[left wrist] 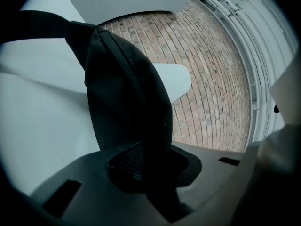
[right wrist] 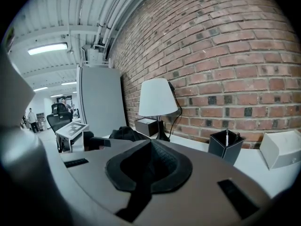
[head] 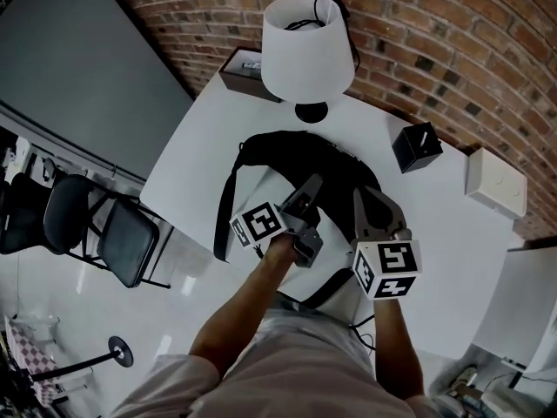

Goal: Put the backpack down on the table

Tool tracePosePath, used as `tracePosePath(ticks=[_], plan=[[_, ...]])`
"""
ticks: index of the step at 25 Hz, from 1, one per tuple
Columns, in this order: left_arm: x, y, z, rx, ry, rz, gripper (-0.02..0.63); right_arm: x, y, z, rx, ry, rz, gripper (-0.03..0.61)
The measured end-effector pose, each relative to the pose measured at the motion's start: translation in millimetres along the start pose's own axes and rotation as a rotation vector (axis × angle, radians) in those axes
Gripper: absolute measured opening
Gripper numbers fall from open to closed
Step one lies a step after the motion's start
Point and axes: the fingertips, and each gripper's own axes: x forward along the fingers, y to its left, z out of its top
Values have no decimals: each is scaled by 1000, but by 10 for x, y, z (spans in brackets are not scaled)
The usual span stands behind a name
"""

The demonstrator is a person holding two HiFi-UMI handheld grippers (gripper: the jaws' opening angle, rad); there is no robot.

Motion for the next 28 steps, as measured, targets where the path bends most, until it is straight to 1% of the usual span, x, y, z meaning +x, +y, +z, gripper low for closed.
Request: tracePosePath(ticks=[6,17,28], plan=[[-101,41,-34,-1,22,10,61,1,90,-44,4,13,4,0],[-384,254,-128,-29,82,30,61,-82,347,-140,13,26,-47,0],[-520,412,-184,-50,106,15,63,-167,649,-295,2,56,-73,0]])
